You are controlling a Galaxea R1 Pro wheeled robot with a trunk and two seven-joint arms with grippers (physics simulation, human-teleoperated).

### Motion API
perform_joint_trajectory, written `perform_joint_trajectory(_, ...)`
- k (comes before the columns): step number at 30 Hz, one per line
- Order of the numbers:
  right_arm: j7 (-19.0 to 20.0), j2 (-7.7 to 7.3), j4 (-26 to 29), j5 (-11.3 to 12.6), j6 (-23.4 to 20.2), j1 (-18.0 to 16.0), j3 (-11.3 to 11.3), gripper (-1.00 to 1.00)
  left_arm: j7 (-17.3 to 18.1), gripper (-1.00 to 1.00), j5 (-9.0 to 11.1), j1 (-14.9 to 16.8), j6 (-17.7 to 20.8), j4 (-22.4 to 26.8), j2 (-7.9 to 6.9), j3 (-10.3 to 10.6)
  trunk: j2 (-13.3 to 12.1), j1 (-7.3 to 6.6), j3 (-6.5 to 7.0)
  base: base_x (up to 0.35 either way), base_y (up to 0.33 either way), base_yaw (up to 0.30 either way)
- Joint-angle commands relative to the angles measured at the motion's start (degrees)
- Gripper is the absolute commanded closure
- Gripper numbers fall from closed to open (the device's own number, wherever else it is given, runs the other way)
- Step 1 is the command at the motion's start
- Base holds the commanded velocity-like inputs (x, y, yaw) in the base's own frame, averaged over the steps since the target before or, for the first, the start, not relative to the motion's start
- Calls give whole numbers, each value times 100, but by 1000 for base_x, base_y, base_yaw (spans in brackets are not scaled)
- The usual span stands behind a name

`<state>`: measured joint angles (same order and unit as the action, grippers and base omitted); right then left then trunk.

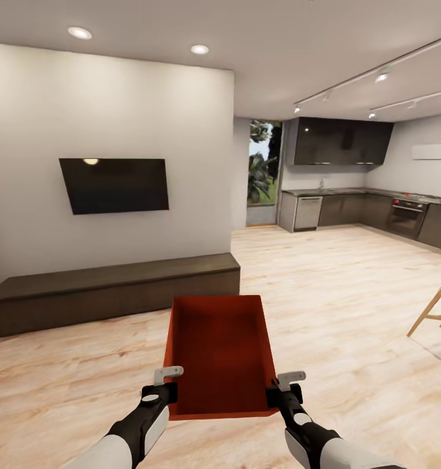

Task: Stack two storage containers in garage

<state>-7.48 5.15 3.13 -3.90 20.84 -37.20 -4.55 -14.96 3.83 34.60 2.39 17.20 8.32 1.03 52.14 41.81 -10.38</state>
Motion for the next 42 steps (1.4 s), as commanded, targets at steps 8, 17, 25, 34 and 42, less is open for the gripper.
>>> perform_joint_trajectory(8, -105, -4, -7, 82, 25, -7, 191, 100, -103, 100, -67, 2, 33, 21, -6, -77, 6, 1, -8, 0, 0, -269)
perform_joint_trajectory(17, -105, -5, -6, 74, 25, -7, 191, 100, -103, 100, -67, 2, 33, 24, -6, -84, 6, 1, -8, 0, 0, -274)
perform_joint_trajectory(25, -105, -5, -6, 74, 25, -7, 191, 100, -103, 100, -67, 2, 33, 28, -14, -85, 6, 1, -8, 0, 0, -275)
perform_joint_trajectory(34, -105, -5, -6, 74, 25, -7, 191, 100, -103, 100, -67, 2, 33, 29, -15, -77, 6, 1, -8, 0, 0, -275)
perform_joint_trajectory(42, -105, -14, -6, 79, 25, -7, 193, 100, -103, 100, -67, 2, 33, 30, -15, -77, 6, 1, -8, 0, 0, -275)
